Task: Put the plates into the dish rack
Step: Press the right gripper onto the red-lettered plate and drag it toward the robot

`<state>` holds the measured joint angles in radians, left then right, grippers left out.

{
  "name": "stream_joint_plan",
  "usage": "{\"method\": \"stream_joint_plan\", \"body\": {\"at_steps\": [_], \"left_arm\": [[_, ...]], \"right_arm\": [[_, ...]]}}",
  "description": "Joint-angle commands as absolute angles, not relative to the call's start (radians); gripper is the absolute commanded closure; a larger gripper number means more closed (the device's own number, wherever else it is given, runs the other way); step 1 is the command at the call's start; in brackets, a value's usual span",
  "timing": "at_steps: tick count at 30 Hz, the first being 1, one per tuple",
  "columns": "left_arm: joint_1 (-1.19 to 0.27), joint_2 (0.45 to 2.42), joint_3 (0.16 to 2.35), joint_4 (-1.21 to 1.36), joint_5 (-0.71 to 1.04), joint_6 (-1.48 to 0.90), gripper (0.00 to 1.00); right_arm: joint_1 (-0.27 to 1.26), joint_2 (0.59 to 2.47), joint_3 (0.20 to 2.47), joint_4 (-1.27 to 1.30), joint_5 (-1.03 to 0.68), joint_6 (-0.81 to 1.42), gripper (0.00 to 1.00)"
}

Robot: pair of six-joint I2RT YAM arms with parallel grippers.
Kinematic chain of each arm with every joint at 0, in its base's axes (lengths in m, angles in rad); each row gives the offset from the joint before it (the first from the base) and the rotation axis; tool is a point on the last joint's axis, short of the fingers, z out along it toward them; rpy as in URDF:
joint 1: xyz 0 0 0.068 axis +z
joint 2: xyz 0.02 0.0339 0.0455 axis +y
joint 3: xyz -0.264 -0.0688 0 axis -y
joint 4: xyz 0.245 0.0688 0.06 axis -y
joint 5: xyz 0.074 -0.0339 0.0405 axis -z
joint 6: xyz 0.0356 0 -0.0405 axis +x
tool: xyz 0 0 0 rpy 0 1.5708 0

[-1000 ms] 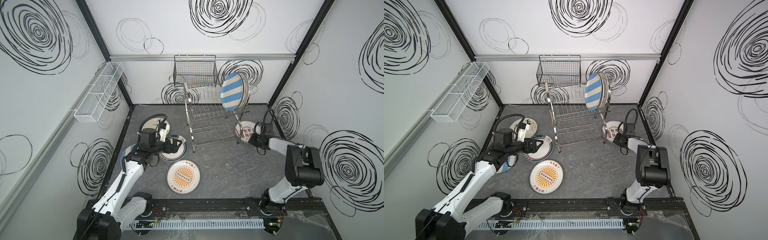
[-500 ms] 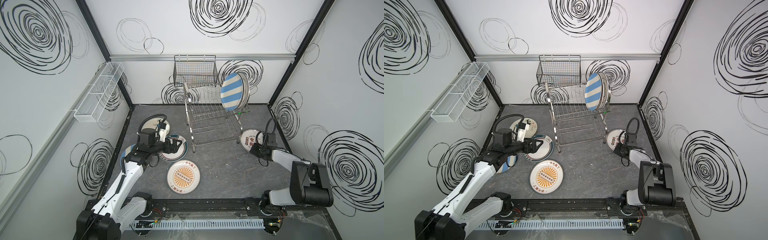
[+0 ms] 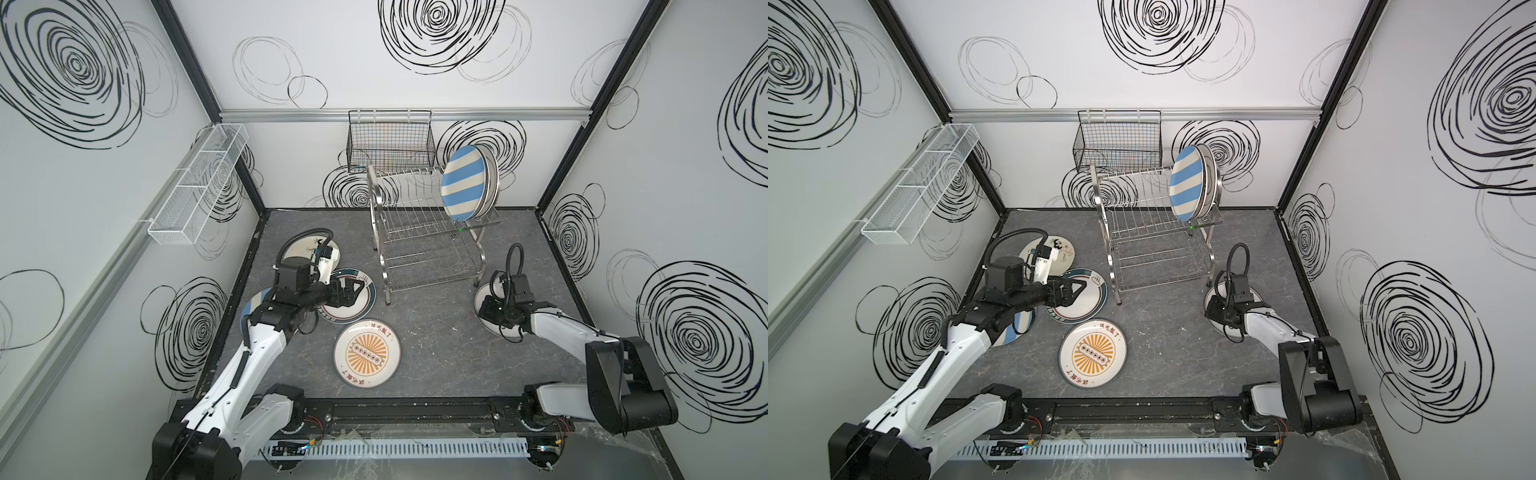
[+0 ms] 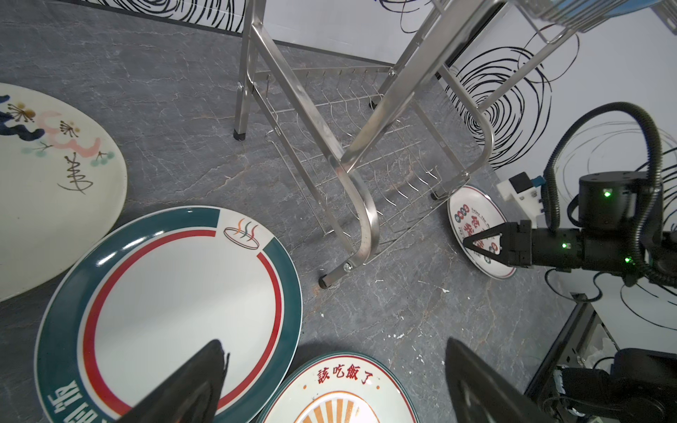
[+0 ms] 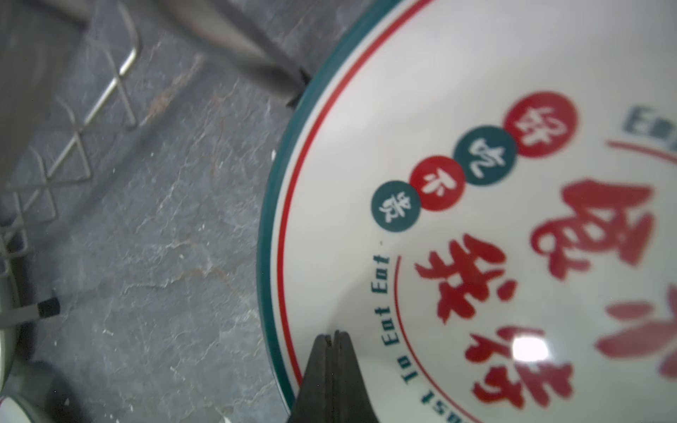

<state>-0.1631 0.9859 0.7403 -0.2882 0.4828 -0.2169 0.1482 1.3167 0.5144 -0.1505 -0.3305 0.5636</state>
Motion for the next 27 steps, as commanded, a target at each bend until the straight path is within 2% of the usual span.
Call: {"method": "stream_joint_plan", "body": {"at_steps": [1, 11, 23, 27], "left_arm": [[-0.153, 0.973, 0.732, -0.244, 0.503, -0.214, 0.04], [-0.156, 0.973, 0.727, -0.23, 0.511, -0.239, 0.04], [-0.194, 0.942, 0.71, -0.234, 0.475, -0.275, 0.04], [-0.249, 0.918, 0.683, -0.218, 0.447, -0.312, 0.04]], "right_arm": [[0.185, 1.286, 0.486, -0.155, -0.364, 0.636, 1.0], [0.387, 1.258, 0.407, 0.029, -0.385, 0.827, 1.0], [0.64, 1.336, 0.47, 0.166, -0.375, 0.949, 1.0], [0.676, 1.329, 0.503, 0.145, -0.381, 0.938, 1.0]]}}
